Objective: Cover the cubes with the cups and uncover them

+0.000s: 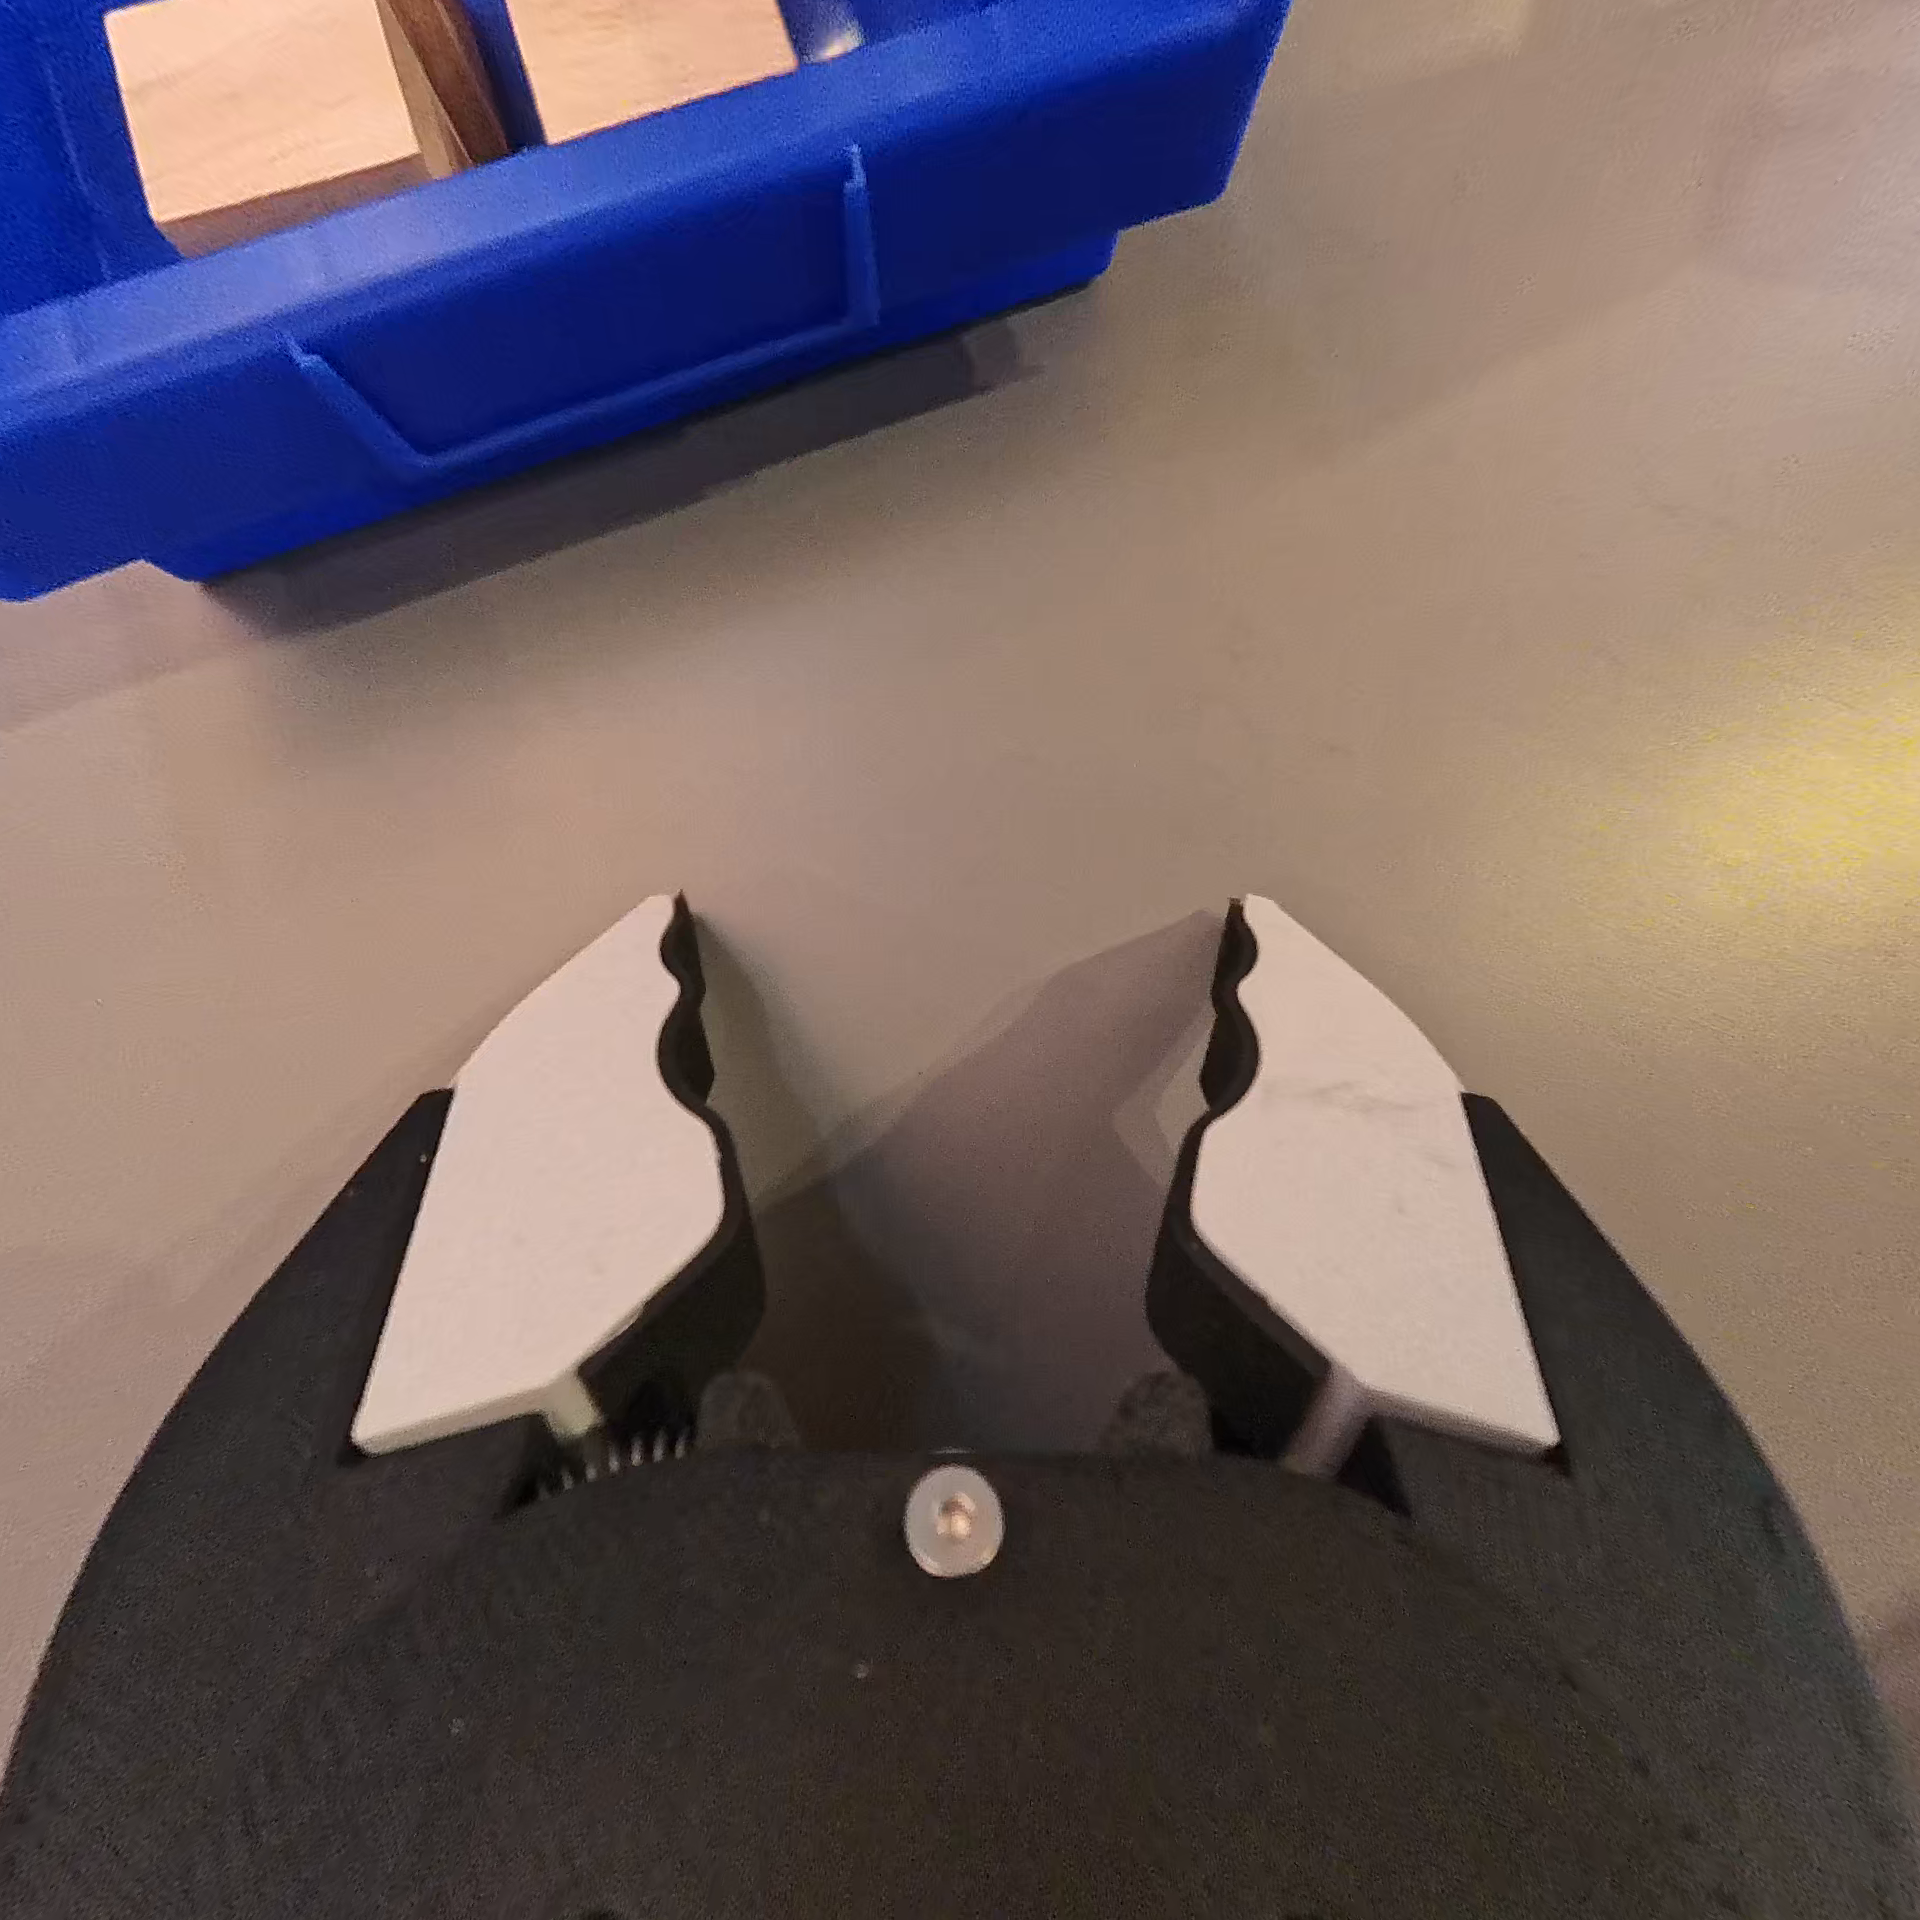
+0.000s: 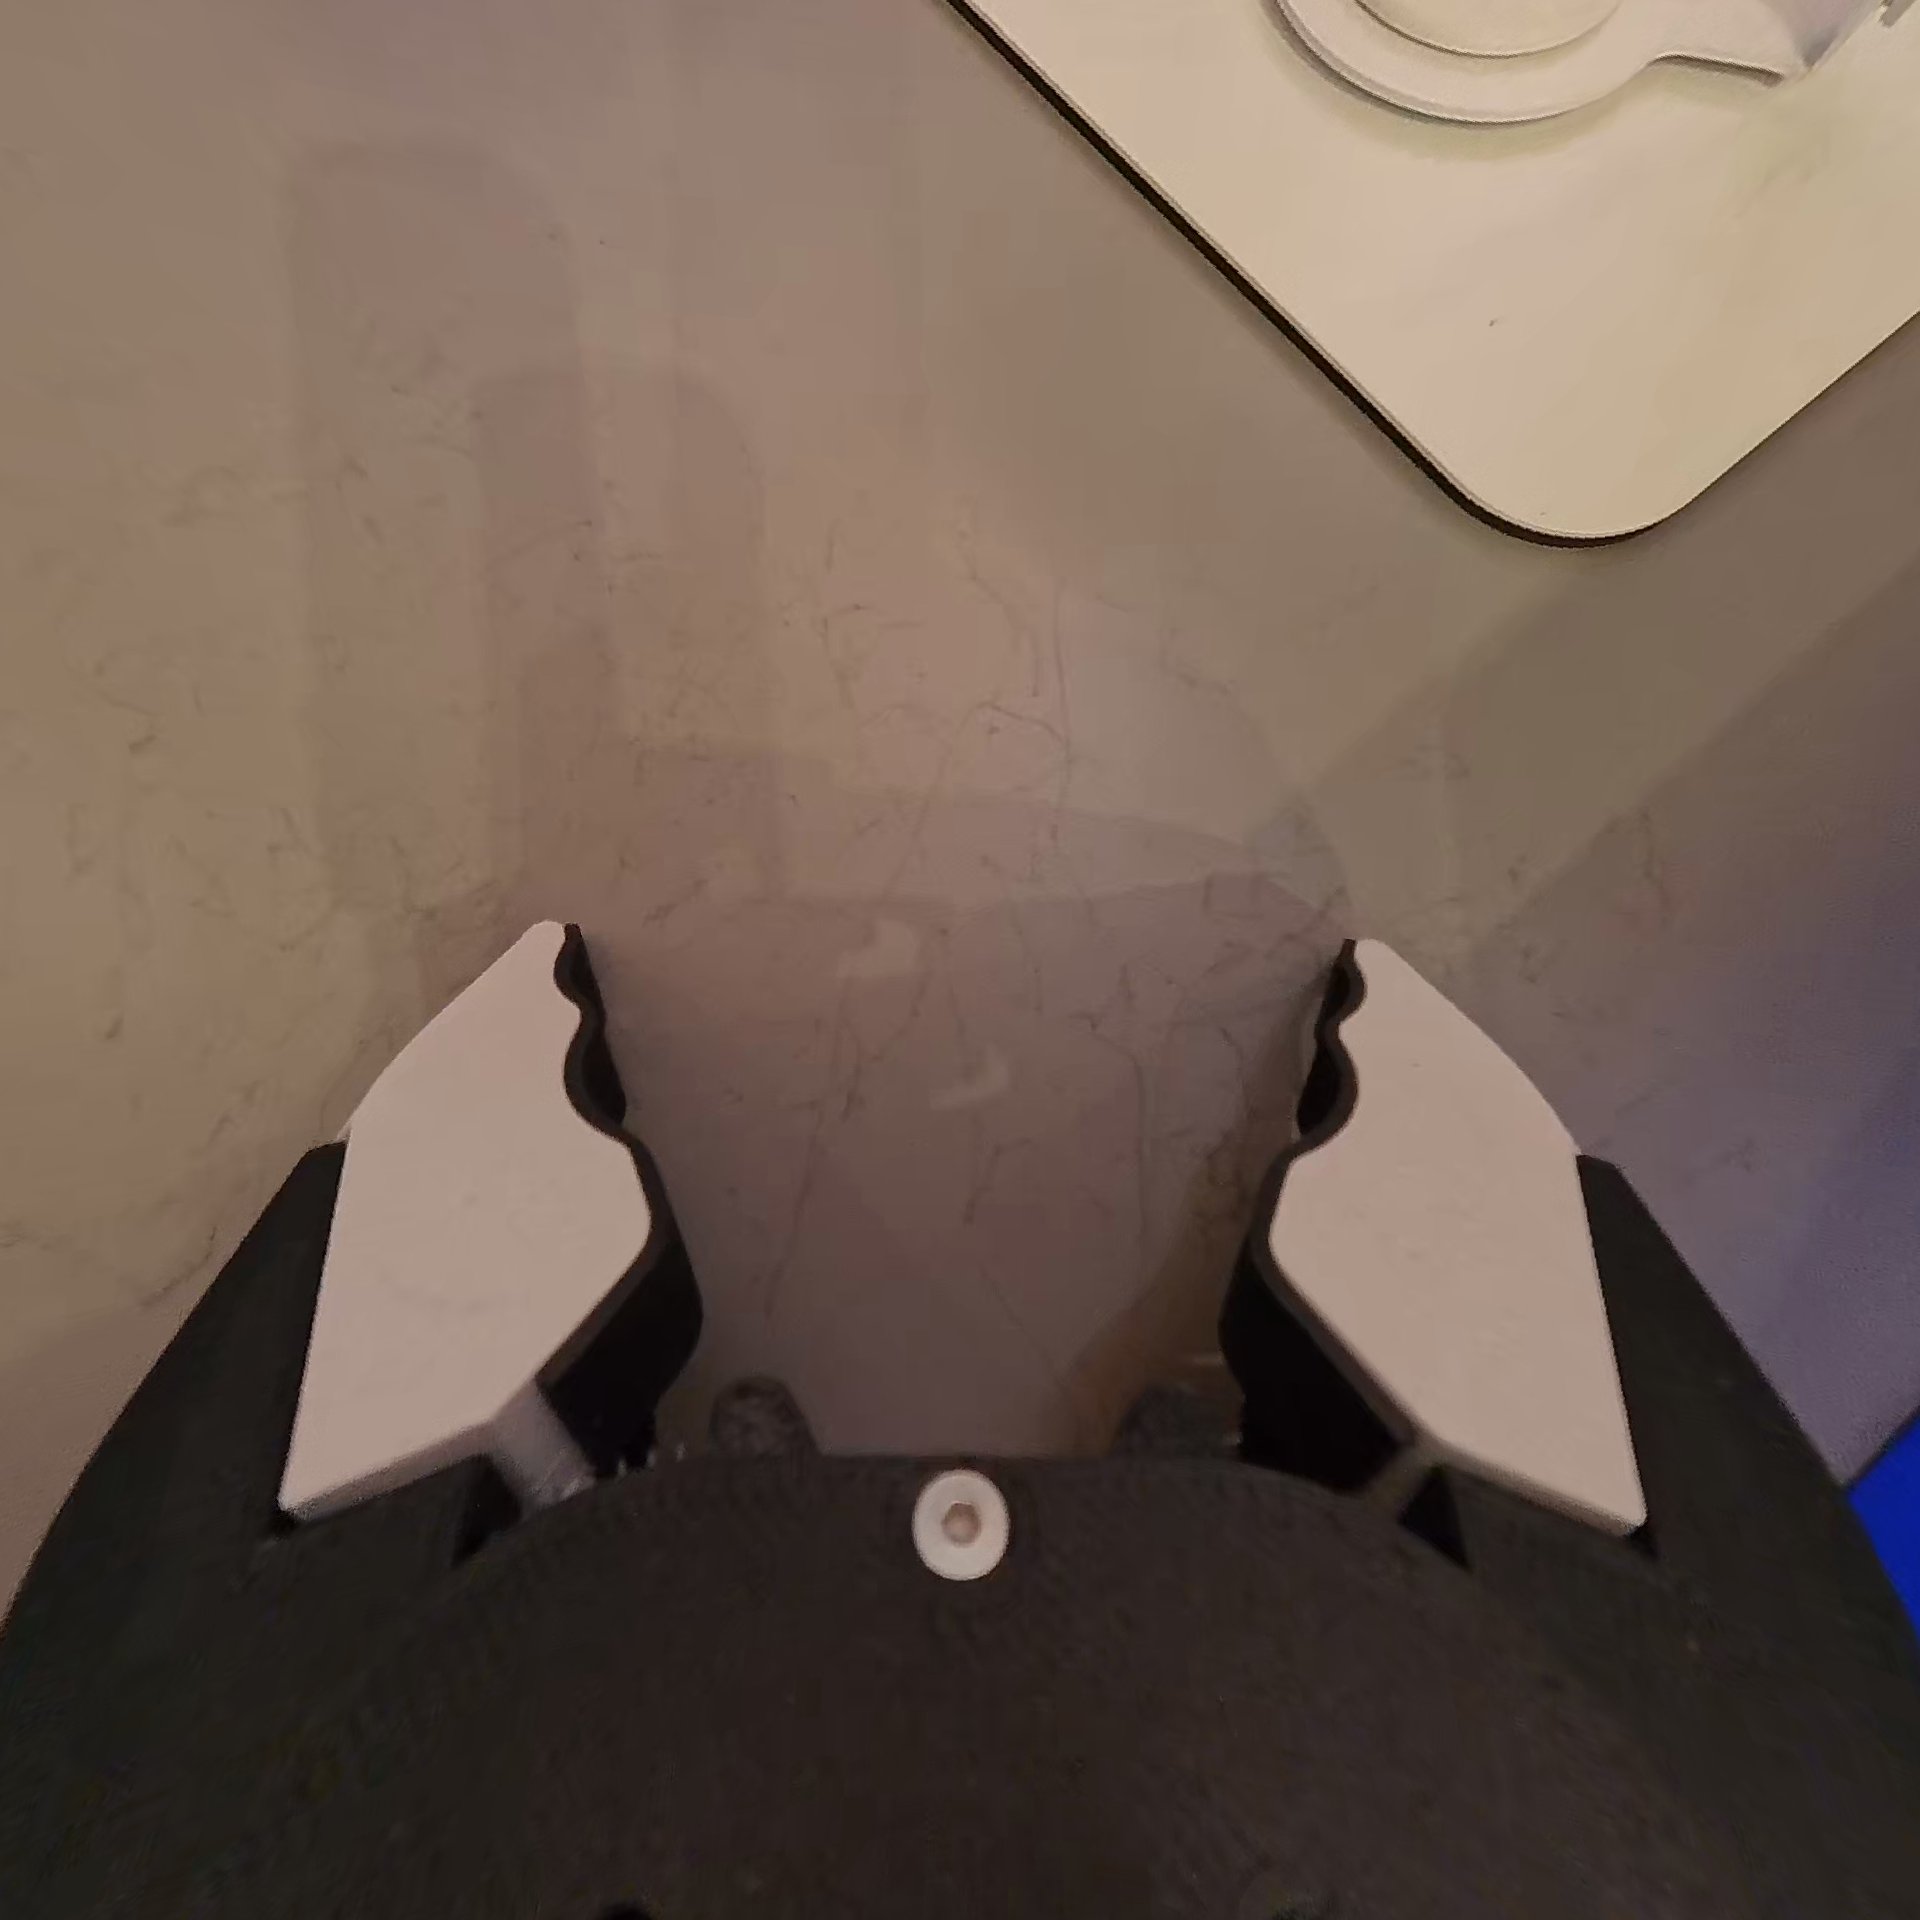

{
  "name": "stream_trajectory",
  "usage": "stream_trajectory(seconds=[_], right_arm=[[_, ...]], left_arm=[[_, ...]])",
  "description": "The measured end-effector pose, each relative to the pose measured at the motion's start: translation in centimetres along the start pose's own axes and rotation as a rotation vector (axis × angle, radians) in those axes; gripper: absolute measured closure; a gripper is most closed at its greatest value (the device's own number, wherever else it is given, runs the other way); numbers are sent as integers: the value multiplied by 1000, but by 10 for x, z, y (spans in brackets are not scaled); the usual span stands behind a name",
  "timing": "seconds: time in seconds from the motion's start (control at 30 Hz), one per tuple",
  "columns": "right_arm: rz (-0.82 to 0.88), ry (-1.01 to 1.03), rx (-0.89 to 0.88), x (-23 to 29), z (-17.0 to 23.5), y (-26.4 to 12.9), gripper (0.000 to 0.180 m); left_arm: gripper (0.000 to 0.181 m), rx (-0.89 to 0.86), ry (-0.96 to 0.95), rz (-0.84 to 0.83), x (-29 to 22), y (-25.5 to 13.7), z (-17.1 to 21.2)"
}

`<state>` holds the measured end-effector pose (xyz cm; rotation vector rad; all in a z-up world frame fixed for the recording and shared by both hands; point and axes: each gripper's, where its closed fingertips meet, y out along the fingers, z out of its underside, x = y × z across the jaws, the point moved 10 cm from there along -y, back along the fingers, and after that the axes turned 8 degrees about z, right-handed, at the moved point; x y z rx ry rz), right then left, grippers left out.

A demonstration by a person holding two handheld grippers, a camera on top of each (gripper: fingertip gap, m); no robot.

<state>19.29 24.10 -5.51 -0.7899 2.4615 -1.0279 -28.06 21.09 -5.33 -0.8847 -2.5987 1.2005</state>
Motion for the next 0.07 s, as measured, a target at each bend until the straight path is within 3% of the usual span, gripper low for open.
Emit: stream_trajectory(seconds=[0.07], right_arm=[[0, 1, 0, 0, 0, 0, 50]], left_arm=[[85, 2, 5, 4, 3, 1, -2]])
